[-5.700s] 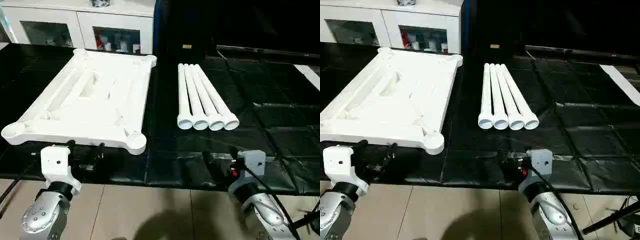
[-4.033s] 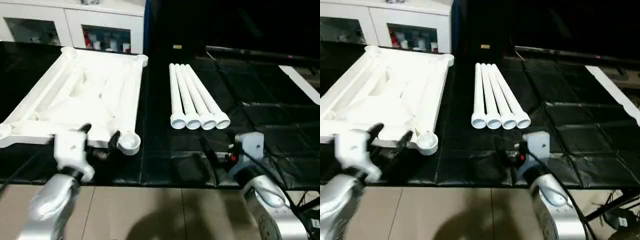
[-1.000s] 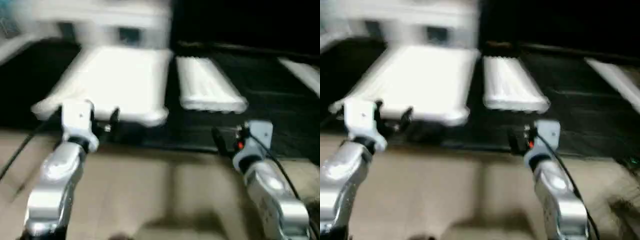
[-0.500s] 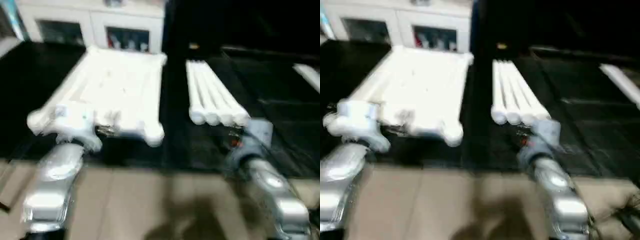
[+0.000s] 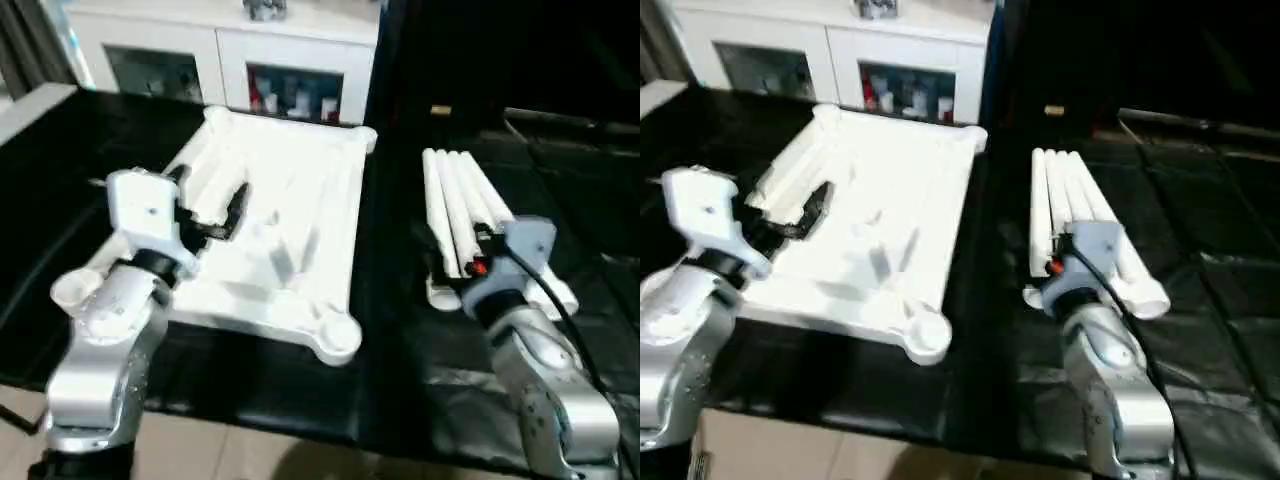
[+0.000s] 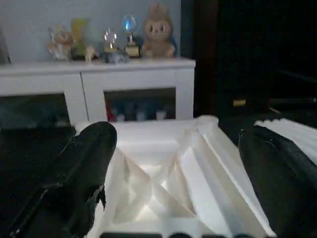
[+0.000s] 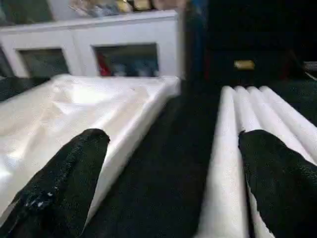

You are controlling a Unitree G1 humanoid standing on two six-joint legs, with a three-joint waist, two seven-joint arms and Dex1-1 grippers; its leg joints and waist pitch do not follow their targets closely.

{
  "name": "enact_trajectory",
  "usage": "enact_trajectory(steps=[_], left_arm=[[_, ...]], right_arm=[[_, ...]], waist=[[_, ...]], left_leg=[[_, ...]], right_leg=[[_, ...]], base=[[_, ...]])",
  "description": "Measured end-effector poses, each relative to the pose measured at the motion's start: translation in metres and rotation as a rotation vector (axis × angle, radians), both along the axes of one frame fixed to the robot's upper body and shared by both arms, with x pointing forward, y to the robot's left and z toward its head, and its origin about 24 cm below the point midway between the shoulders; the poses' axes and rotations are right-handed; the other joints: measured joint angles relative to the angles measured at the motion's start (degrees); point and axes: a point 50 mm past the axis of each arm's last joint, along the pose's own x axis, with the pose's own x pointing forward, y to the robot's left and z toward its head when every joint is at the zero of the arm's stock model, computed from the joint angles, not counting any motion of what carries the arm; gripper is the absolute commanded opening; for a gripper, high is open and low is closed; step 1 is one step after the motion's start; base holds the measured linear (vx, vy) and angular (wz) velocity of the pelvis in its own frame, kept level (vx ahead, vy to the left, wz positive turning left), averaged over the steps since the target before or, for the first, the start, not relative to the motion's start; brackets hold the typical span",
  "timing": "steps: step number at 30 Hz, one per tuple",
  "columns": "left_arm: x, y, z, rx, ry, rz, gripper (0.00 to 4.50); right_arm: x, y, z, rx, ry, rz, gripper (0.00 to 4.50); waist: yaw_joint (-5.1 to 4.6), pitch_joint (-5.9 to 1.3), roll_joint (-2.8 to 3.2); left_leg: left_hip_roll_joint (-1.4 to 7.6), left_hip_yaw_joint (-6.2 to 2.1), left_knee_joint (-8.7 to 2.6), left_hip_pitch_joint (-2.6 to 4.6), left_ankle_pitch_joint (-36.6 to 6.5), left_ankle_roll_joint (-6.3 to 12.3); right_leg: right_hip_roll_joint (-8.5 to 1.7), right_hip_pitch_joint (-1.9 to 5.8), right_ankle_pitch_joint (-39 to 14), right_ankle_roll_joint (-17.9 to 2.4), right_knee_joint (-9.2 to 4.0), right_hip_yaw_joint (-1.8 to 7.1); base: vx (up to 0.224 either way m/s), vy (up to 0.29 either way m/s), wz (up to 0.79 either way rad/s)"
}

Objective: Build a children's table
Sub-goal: Move to table

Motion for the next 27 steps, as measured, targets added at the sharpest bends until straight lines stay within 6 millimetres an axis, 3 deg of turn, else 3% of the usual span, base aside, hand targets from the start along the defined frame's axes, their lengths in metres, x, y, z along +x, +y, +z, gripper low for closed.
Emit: enact_trajectory(steps=[1, 2, 4, 5, 6, 7, 9, 11, 12, 13, 14, 15, 16, 17, 18, 19, 23, 27], left_arm=[[0.001, 0.002, -0.005, 0.005, 0.026, 0.015, 4.46], [0.001, 0.003, -0.007, 0.007, 0.040, 0.025, 4.46], [0.003, 0.007, -0.013, 0.018, 0.074, 0.057, 4.46], [0.003, 0.008, -0.015, 0.023, 0.084, 0.070, 4.46], [0.004, 0.008, -0.017, 0.031, 0.092, 0.091, 4.46], [0.005, 0.008, -0.018, 0.033, 0.094, 0.108, 4.46], [0.007, 0.010, -0.020, 0.041, 0.107, 0.142, 4.46], [0.008, 0.013, -0.024, 0.053, 0.126, 0.175, 4.46], [0.009, 0.013, -0.025, 0.050, 0.132, 0.178, 4.46], [0.009, 0.012, -0.026, 0.039, 0.136, 0.182, 4.46], [0.009, 0.011, -0.026, 0.030, 0.135, 0.181, 4.46], [0.009, 0.010, -0.026, 0.026, 0.134, 0.179, 4.46], [0.009, 0.010, -0.026, 0.026, 0.135, 0.181, 4.46], [0.009, 0.011, -0.026, 0.026, 0.137, 0.185, 4.46], [0.009, 0.012, -0.027, 0.029, 0.145, 0.188, 4.46], [0.009, 0.009, -0.029, 0.034, 0.158, 0.175, 4.46], [0.010, 0.006, -0.029, 0.078, 0.169, 0.132, 4.46], [0.009, 0.010, -0.030, 0.175, 0.208, 0.054, 4.46]], right_arm=[[0.000, 0.000, -0.001, 0.001, 0.004, -0.002, 4.50], [0.000, 0.001, -0.001, 0.001, 0.005, 0.002, 4.50], [-0.001, 0.003, -0.002, 0.001, 0.011, 0.009, 4.50], [-0.001, 0.002, -0.003, -0.002, 0.017, 0.002, 4.50], [-0.001, 0.000, -0.004, -0.016, 0.028, -0.006, 4.50], [-0.001, -0.002, -0.005, -0.028, 0.038, -0.015, 4.50], [-0.001, -0.004, -0.007, -0.042, 0.052, -0.034, 4.50], [-0.001, -0.004, -0.011, -0.041, 0.072, -0.039, 4.50], [-0.001, -0.004, -0.011, -0.041, 0.073, -0.039, 4.50], [-0.001, -0.003, -0.011, -0.044, 0.073, -0.035, 4.50], [0.000, -0.002, -0.011, -0.048, 0.072, -0.030, 4.50], [0.000, -0.002, -0.009, -0.050, 0.067, -0.026, 4.50], [0.003, 0.001, -0.006, -0.052, 0.055, -0.015, 4.50], [0.004, 0.002, -0.004, -0.055, 0.045, -0.006, 4.50], [0.005, 0.003, -0.002, -0.059, 0.041, 0.002, 4.50], [0.004, 0.001, -0.006, -0.064, 0.061, 0.005, 4.50], [0.002, -0.001, -0.011, -0.071, 0.084, 0.019, 4.50], [0.003, 0.004, -0.011, -0.095, 0.093, 0.087, 4.50]], waist=[[-0.09, 0.15, 0.52], [0.06, 0.20, 0.53], [0.41, 0.32, 0.64], [0.43, 0.47, 0.62], [0.47, 0.60, 0.72], [0.57, 0.73, 0.77], [-0.26, 0.96, 0.84], [-2.57, 1.38, 1.61], [-3.36, 1.43, 1.66], [-3.82, 1.43, 1.89], [-3.90, 1.33, 2.03], [-3.87, 1.18, 1.99], [-3.65, 0.78, 1.40], [-3.27, 0.35, 0.73], [-2.78, 0.03, 0.32], [-1.93, -0.04, 0.34], [-0.45, 0.13, 0.53], [0.48, 0.53, 1.11]], left_leg=[[0.71, 0.10, -0.09, 0.32, -0.1, -0.32], [1.87, 1.26, -0.08, 0.60, -0.2, -0.65], [2.90, 3.85, 0.25, 1.27, -0.2, -0.67], [3.12, 4.53, 0.57, 1.69, -0.6, -0.55], [3.11, 4.90, 1.28, 1.97, -1.7, -0.17], [2.71, 4.66, 1.81, 2.00, -2.0, 0.07], [1.96, 4.26, 2.43, 2.27, -2.2, 0.51], [1.80, 2.76, 2.34, 1.67, -2.1, 1.23], [2.17, 2.58, 2.33, 1.64, -2.0, 1.27], [3.09, 2.39, 2.31, 1.73, -1.5, 1.41], [3.94, 2.30, 2.13, 1.61, -1.2, 1.24], [4.41, 2.20, 1.75, 1.33, -0.8, 1.07], [4.32, 2.05, 1.04, 0.60, 0.2, 0.70], [4.15, 2.11, 0.92, -0.33, 0.8, 0.80], [3.98, 1.79, 0.96, -1.53, 1.3, 0.87], [3.76, 1.37, 0.21, -1.75, 2.1, 0.90], [4.23, 1.63, -1.84, -0.55, 3.2, -1.33], [4.44, 1.69, -2.02, -0.19, 3.4, -1.59]], right_leg=[[0.69, 0.55, 0.6, -0.2, -1.43, -0.30], [1.45, 0.78, 1.2, -0.4, -2.14, 0.39], [2.37, 0.65, 1.3, -0.4, -2.33, 2.28], [2.65, 0.62, 1.2, -0.3, -2.25, 3.30], [3.22, 0.62, 1.1, 0.0, -2.28, 4.89], [3.78, 0.58, 1.0, 0.1, -2.32, 6.08], [4.51, 0.30, 0.7, 0.9, -2.62, 7.39], [2.60, 0.84, -0.9, -0.3, -3.42, 3.41], [1.78, 1.27, -1.6, -1.4, -3.05, 1.21], [1.11, 2.02, -1.8, -1.8, -0.45, -1.18], [0.95, 2.58, -2.0, -1.9, 1.66, -2.51], [0.77, 3.24, -2.2, -2.1, 2.69, -3.13], [-0.38, 4.57, -2.6, -2.6, 2.01, -3.50], [-0.92, 5.07, -4.7, -0.1, -0.11, -3.15], [-0.84, 4.63, -4.0, 0.3, 0.09, -3.43], [-0.69, 3.98, -3.7, 0.4, 0.36, -3.52], [-0.32, 3.63, -3.9, -0.6, 0.47, -3.56], [-0.35, 3.76, -3.8, -0.6, 0.49, -3.51]], base=[[0.000, 0.000, 0.00], [0.000, 0.000, 0.00], [-0.069, 0.013, -0.37], [-0.141, 0.067, -0.74], [-0.095, 0.059, -0.49], [-0.083, 0.109, -0.57], [-0.074, 0.099, -0.47], [-0.113, 0.128, -0.46], [-0.077, 0.095, -0.08], [-0.056, 0.034, 0.04], [-0.056, 0.034, 0.04], [0.000, 0.000, 0.00], [-0.040, -0.090, -0.11], [-0.040, -0.090, -0.11], [-0.106, -0.121, -0.23], [-0.108, -0.131, -0.16], [-0.075, -0.114, -0.06], [-0.048, -0.028, 0.00]])
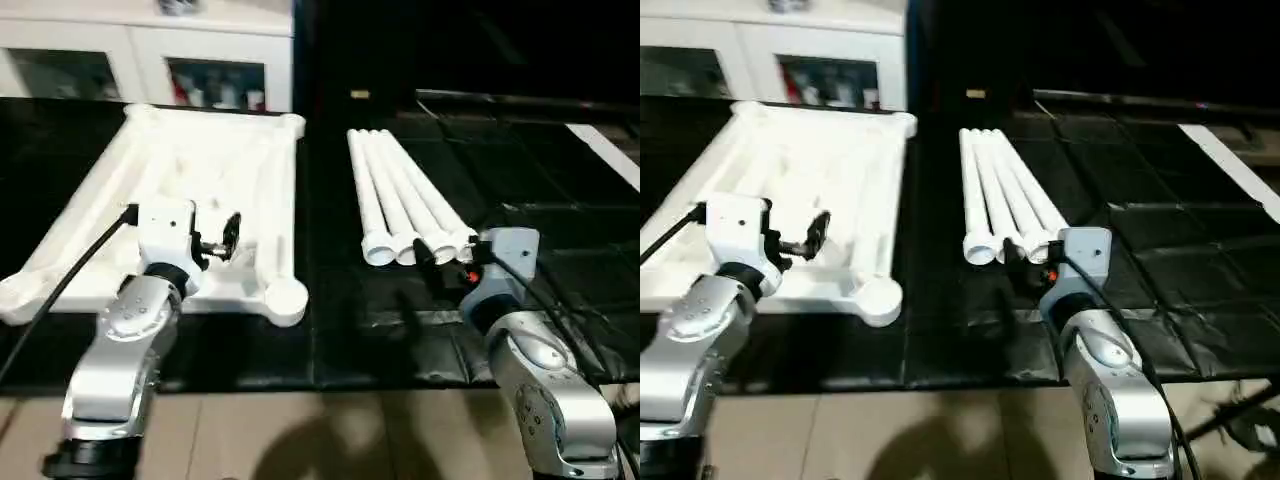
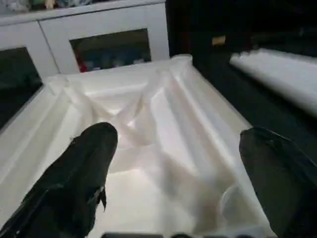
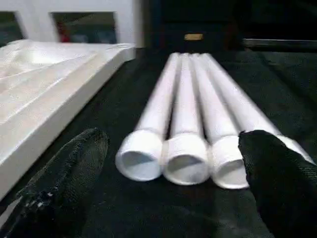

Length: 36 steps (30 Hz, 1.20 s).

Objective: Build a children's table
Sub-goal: Move to table

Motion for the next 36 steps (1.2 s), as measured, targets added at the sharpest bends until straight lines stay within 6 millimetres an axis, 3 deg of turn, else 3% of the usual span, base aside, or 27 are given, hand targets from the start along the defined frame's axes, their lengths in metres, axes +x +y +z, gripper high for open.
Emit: enact_trajectory(steps=[8, 16, 22, 28, 36], left_arm=[[0.001, -0.007, 0.001, 0.122, 0.111, -0.347, 4.46], [-0.002, -0.001, -0.007, 0.263, 0.410, -0.733, 4.46], [0.008, 0.003, -0.023, 0.290, 0.544, -0.821, 4.46], [0.024, 0.003, -0.023, 0.349, 0.554, -0.893, 3.97], [0.034, 0.001, -0.035, 0.372, 0.581, -0.916, 3.26]], right_arm=[[0.002, 0.003, 0.009, -0.110, 0.013, 0.266, 4.50], [-0.011, 0.009, 0.004, -0.163, 0.140, 0.614, 4.50], [-0.023, 0.017, 0.007, -0.134, 0.190, 0.784, 4.50], [-0.024, 0.018, 0.008, -0.145, 0.219, 0.850, 4.50], [-0.025, 0.017, 0.008, -0.166, 0.234, 0.888, 4.50]], waist=[[0.99, 0.11, 0.18], [1.18, 0.22, 0.86], [1.42, 0.33, 1.24], [2.00, 0.46, 1.67], [2.76, 0.45, 1.75]], left_leg=[[-0.03, 0.79, 0.11, 0.00, 0.1, 0.16], [0.01, 1.03, 0.05, 0.00, 0.1, 0.28], [0.02, 1.14, 0.05, 0.08, 0.1, 0.31], [0.01, 1.24, 0.07, 0.19, 0.1, 0.30], [0.03, 1.31, 0.08, 0.23, 0.1, 0.30]], right_leg=[[-0.18, 0.02, 0.8, 0.0, -0.21, 0.55], [-0.14, 0.03, 0.7, -0.1, -0.57, 0.70], [-0.14, 0.04, 0.8, -0.1, -0.54, 0.83], [-0.15, 0.06, 0.9, -0.2, -0.50, 0.93], [-0.15, 0.04, 0.9, -0.2, -0.43, 1.00]], base=[[0.000, 0.000, 0.00], [0.000, 0.000, 0.00], [0.000, 0.000, 0.00], [0.000, 0.000, 0.00], [0.000, 0.000, 0.00]])
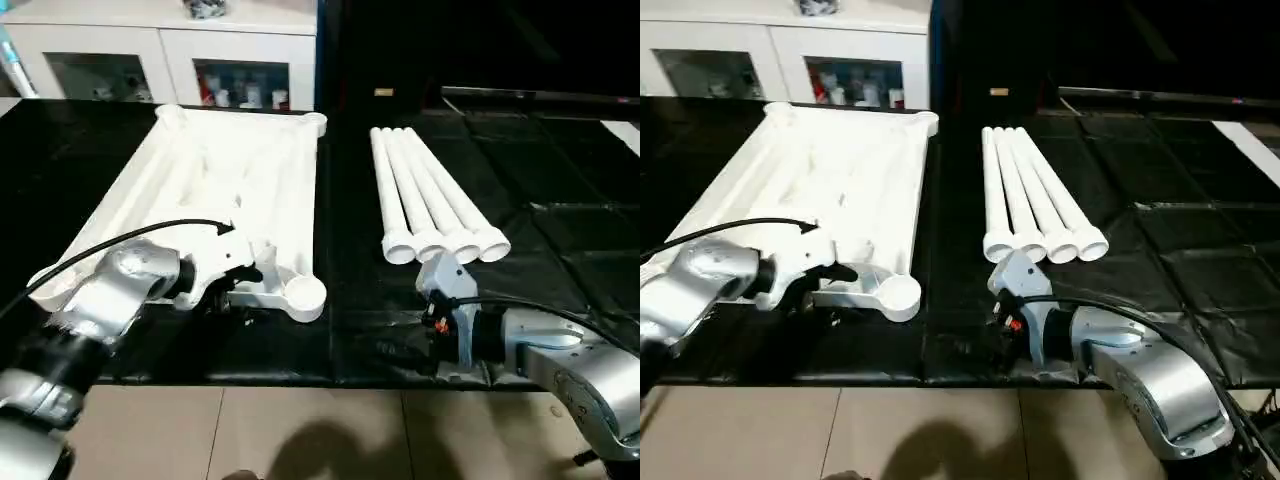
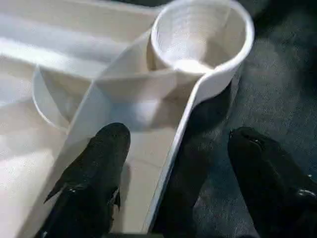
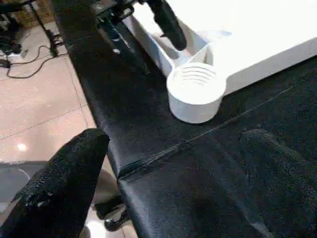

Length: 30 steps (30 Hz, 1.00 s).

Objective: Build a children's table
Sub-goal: Move to table, then move table base

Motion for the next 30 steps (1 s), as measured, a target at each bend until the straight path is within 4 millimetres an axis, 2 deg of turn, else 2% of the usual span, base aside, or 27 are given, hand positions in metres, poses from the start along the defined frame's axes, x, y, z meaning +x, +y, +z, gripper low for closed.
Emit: enact_trajectory(steps=[8, 21, 25, 30], left_arm=[[0.009, 0.000, -0.003, -0.002, -0.011, 0.011, 2.43], [0.013, -0.002, -0.012, 0.001, -0.017, 0.011, 1.51], [0.014, -0.009, -0.014, -0.022, -0.018, 0.017, 1.10], [0.018, -0.017, -0.017, -0.047, -0.035, 0.029, 0.84]], right_arm=[[-0.001, 0.001, 0.000, 0.007, 0.007, 0.017, 4.50], [-0.001, -0.001, -0.001, -0.003, 0.007, 0.018, 4.50], [-0.001, 0.000, -0.001, -0.002, 0.007, 0.018, 4.50], [-0.002, 0.001, -0.002, -0.005, 0.014, 0.023, 4.50]], waist=[[0.13, 0.00, 0.00], [0.28, 0.00, 0.01], [0.52, 0.00, 0.01], [0.34, 0.00, 0.01]], left_leg=[[0.00, 0.01, 0.04, 0.00, 0.0, 0.01], [0.01, 0.01, 0.06, 0.03, 0.0, 0.01], [0.01, 0.01, 0.13, 0.03, 0.0, 0.00], [0.01, 0.03, 0.17, 0.04, 0.0, 0.01]], right_leg=[[-0.01, 0.01, 0.0, 0.0, 0.03, 0.00], [-0.02, 0.00, 0.0, -0.1, 0.12, -0.01], [-0.04, 0.00, 0.0, -0.1, 0.22, -0.01], [-0.04, 0.00, 0.1, -0.1, 0.23, 0.02]], base=[[0.000, 0.000, 0.00], [0.000, 0.000, 0.00], [0.000, 0.000, 0.00], [0.000, 0.000, 0.00]])
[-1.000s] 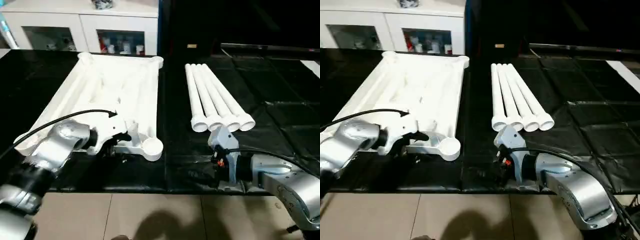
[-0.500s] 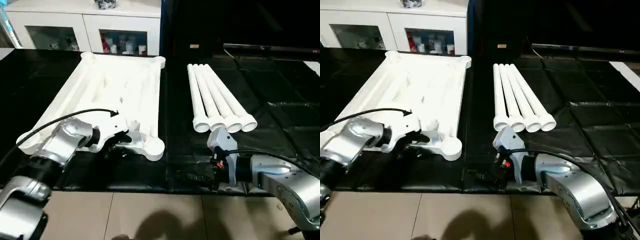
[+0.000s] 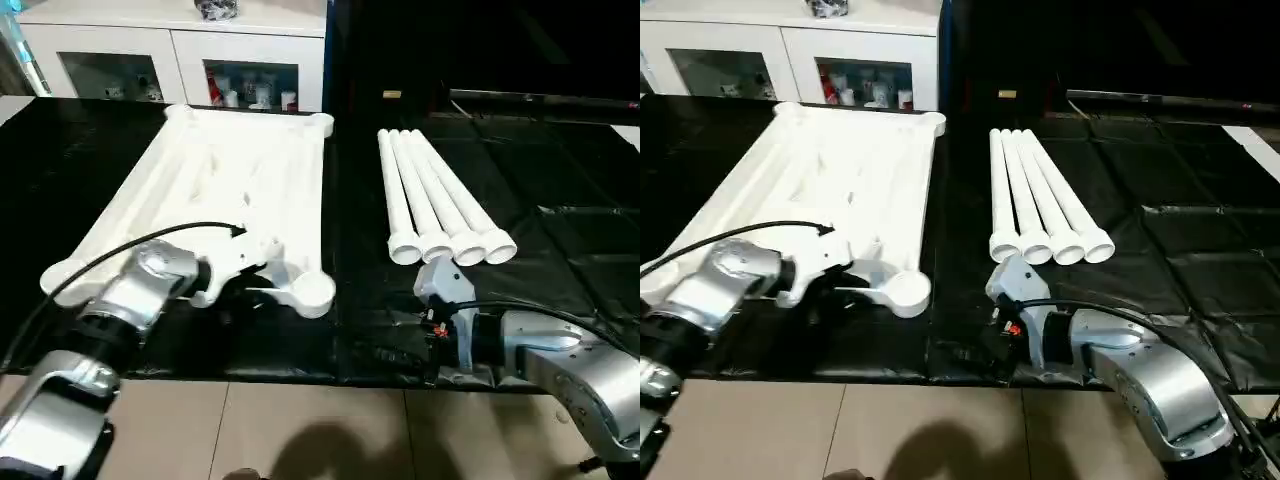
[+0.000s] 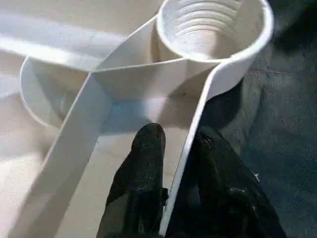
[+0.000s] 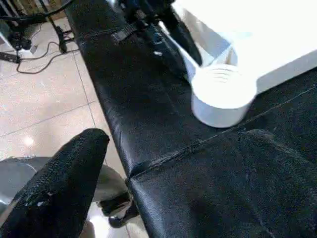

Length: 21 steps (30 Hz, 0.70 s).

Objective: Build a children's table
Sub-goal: Move table base

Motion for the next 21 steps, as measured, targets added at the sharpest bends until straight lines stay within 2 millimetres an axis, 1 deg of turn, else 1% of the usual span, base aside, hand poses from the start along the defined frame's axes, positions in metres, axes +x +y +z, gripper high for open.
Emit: enact_trajectory(steps=[2, 4, 6, 9, 11, 14, 21], left_arm=[[0.003, -0.001, 0.001, 0.006, -0.015, 0.004, 0.77], [0.004, -0.002, 0.001, 0.005, -0.034, 0.010, 0.72], [0.006, -0.003, 0.001, 0.004, -0.052, 0.022, 0.52], [0.008, -0.005, 0.001, 0.008, -0.082, 0.014, 0.37], [0.010, -0.007, 0.001, 0.006, -0.106, 0.015, 0.18], [0.013, -0.005, 0.001, 0.013, -0.117, 0.025, 0.06], [0.017, -0.002, 0.000, 0.012, -0.139, 0.036, 0.06]], right_arm=[[0.000, 0.000, 0.000, -0.003, -0.002, -0.001, 4.50], [0.000, 0.000, 0.000, -0.006, -0.003, -0.003, 4.50], [0.000, 0.000, 0.000, -0.007, -0.003, -0.004, 4.50], [0.000, 0.000, -0.001, -0.010, -0.002, -0.003, 4.50], [0.000, 0.001, -0.001, -0.013, -0.002, -0.003, 4.50], [0.000, 0.000, -0.002, -0.020, -0.008, -0.012, 4.50], [0.002, -0.001, -0.002, -0.040, -0.022, -0.040, 4.50]], waist=[[-0.39, 0.00, 0.00], [-0.59, 0.00, 0.01], [-0.57, 0.01, 0.01], [-0.52, 0.01, 0.01], [-0.52, 0.01, 0.02], [-0.49, 0.04, 0.07], [-0.39, 0.07, 0.47]], left_leg=[[0.02, 0.00, 0.00, -0.01, 0.0, 0.00], [0.04, 0.00, 0.00, -0.03, 0.0, 0.00], [0.07, 0.00, 0.00, -0.05, 0.0, 0.01], [0.07, 0.02, 0.00, -0.09, 0.0, 0.04], [0.07, 0.09, 0.00, -0.10, 0.0, 0.08], [0.07, 0.10, 0.00, -0.09, 0.0, 0.08], [0.07, 0.10, 0.00, -0.08, 0.0, 0.08]], right_leg=[[0.01, -0.03, 0.0, 0.0, 0.00, 0.00], [0.05, -0.06, 0.0, 0.0, -0.03, 0.01], [0.06, -0.07, 0.0, 0.0, -0.05, -0.01], [0.06, -0.07, 0.0, 0.0, -0.14, 0.01], [0.05, -0.07, 0.0, 0.0, -0.18, 0.04], [0.05, -0.07, 0.0, 0.0, -0.18, 0.05], [0.05, -0.05, 0.0, 0.0, -0.17, 0.05]], base=[[0.000, 0.000, 0.00], [0.000, 0.000, 0.00], [0.000, 0.000, 0.00], [0.000, 0.000, 0.00], [0.000, 0.000, 0.00], [0.000, 0.000, 0.00], [0.000, 0.000, 0.00]])
